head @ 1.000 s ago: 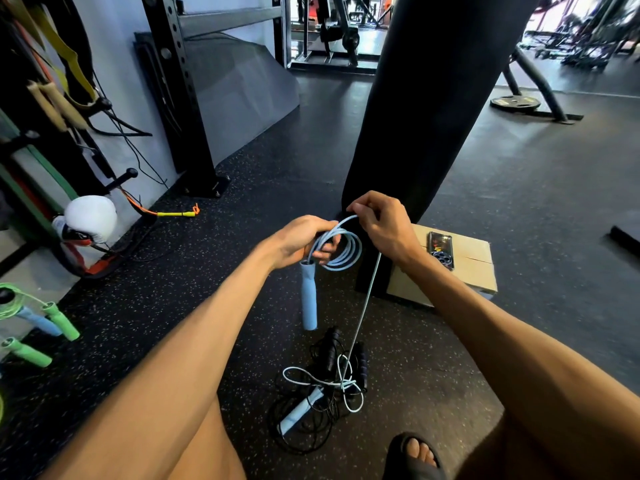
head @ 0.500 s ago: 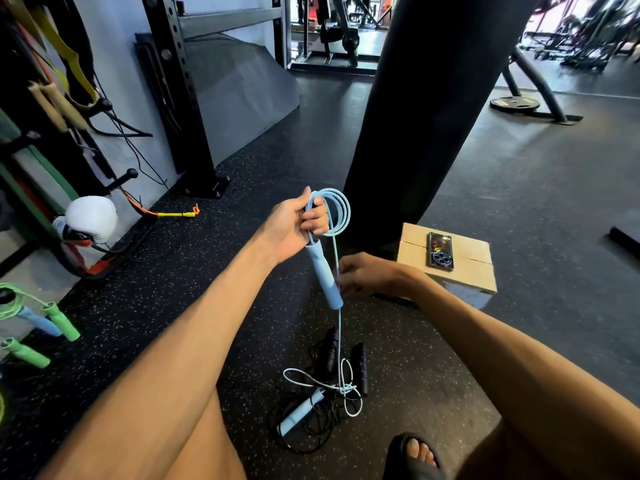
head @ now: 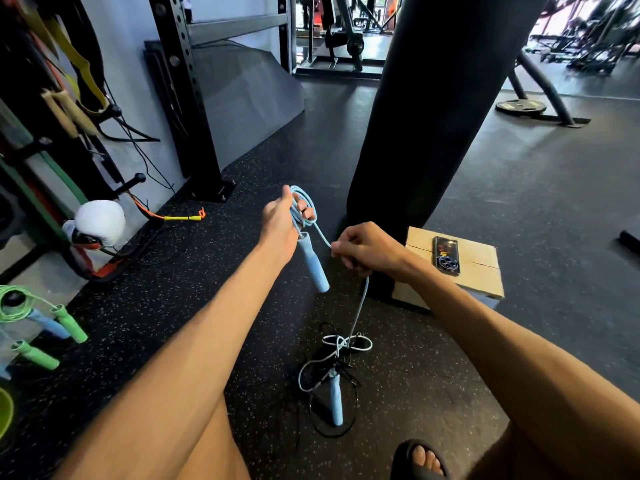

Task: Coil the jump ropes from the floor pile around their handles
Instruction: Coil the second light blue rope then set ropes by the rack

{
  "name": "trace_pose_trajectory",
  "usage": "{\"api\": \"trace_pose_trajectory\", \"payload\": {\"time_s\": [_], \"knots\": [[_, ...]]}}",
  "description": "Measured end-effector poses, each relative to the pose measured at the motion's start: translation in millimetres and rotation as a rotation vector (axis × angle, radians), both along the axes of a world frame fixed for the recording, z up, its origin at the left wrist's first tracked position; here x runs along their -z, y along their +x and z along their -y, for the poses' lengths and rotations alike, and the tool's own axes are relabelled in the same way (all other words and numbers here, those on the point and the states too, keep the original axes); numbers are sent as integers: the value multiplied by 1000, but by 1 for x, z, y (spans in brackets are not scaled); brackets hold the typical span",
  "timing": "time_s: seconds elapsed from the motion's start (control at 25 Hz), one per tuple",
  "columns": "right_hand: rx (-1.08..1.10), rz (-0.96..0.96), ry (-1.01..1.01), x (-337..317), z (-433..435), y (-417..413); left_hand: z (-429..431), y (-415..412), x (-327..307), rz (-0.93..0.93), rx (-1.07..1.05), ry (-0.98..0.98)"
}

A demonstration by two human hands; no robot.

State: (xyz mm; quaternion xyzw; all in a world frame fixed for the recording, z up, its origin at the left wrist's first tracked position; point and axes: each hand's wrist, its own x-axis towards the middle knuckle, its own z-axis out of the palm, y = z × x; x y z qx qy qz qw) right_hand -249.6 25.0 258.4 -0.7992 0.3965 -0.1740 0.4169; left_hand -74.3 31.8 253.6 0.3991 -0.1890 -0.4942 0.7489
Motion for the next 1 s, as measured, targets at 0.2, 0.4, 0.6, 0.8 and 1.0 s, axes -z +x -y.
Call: {"api": "trace_pose_trajectory", "payload": {"time_s": [0.2, 0.4, 0.6, 0.8, 1.0], "knots": [[-74, -57, -295, -6, 2, 4, 2, -7, 8, 374, -39, 21], [51, 5, -422, -15, 9, -1, -4, -22, 7, 1060, -118, 52], [198, 70, -426, -3, 11, 1, 1, -23, 18, 1381, 50, 99], [174, 36, -119, -6, 4, -6, 7, -20, 25, 1361, 107, 177], [-160, -324, 256, 24, 4, -21, 8, -14, 22, 897, 100, 176]]}}
